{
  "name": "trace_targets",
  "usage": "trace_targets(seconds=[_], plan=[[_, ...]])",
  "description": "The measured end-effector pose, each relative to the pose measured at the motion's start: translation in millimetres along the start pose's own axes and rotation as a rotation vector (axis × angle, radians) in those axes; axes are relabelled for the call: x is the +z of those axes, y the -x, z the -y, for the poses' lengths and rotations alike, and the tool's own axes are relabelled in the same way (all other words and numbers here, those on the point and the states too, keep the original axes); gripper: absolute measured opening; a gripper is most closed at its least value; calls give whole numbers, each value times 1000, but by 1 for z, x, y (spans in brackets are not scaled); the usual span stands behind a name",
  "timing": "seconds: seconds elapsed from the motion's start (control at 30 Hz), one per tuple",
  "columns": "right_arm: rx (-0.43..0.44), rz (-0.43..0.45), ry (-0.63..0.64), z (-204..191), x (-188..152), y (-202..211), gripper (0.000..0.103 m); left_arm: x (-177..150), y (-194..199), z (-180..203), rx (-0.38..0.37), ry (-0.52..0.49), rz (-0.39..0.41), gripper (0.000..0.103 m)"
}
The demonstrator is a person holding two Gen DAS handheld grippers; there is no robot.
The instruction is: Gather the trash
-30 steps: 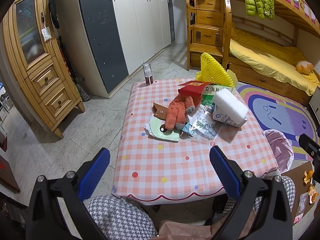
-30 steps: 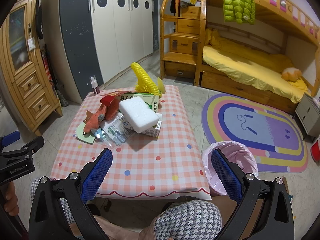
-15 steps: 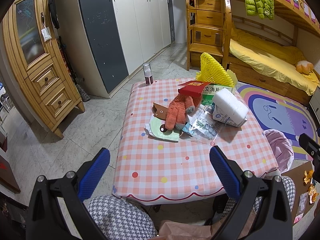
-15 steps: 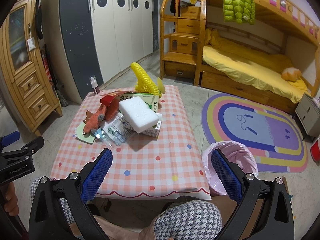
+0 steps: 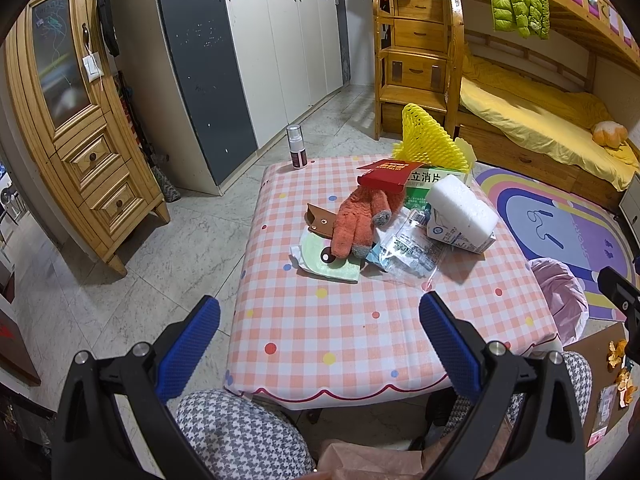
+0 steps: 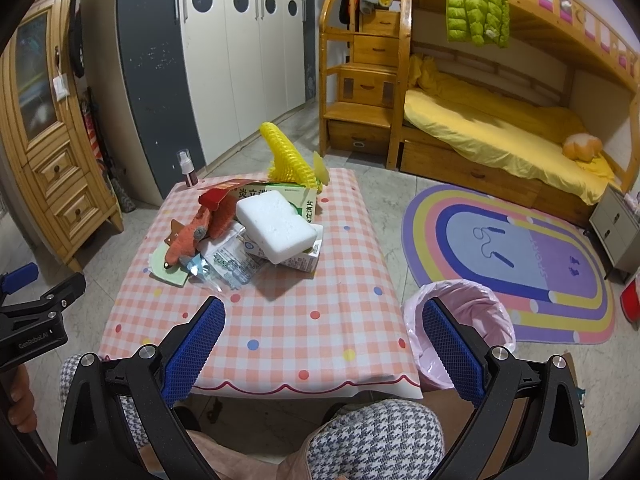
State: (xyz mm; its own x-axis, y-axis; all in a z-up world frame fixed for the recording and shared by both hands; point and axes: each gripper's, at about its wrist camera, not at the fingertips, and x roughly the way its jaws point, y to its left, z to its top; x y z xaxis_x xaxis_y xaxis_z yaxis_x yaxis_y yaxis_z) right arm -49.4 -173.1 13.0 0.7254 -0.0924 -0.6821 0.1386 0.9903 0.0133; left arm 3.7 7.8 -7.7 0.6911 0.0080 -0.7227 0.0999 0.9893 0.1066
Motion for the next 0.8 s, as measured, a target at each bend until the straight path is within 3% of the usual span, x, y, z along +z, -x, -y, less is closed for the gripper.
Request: trace_targets(seconds=[0.27, 0.67, 0.77, 0.8], plan=[[15, 17, 17, 1, -1, -17, 98, -4, -16, -8, -11, 11, -18, 97], [132, -34, 98, -19, 13, -96, 95, -2, -79, -6, -22, -9, -84, 97], [146, -33, 116, -24, 18, -112, 88, 3, -94, -11, -18, 18, -99, 97], [147, -35, 118, -25, 20, -116, 67, 5, -98, -12, -6, 18, -98, 97]])
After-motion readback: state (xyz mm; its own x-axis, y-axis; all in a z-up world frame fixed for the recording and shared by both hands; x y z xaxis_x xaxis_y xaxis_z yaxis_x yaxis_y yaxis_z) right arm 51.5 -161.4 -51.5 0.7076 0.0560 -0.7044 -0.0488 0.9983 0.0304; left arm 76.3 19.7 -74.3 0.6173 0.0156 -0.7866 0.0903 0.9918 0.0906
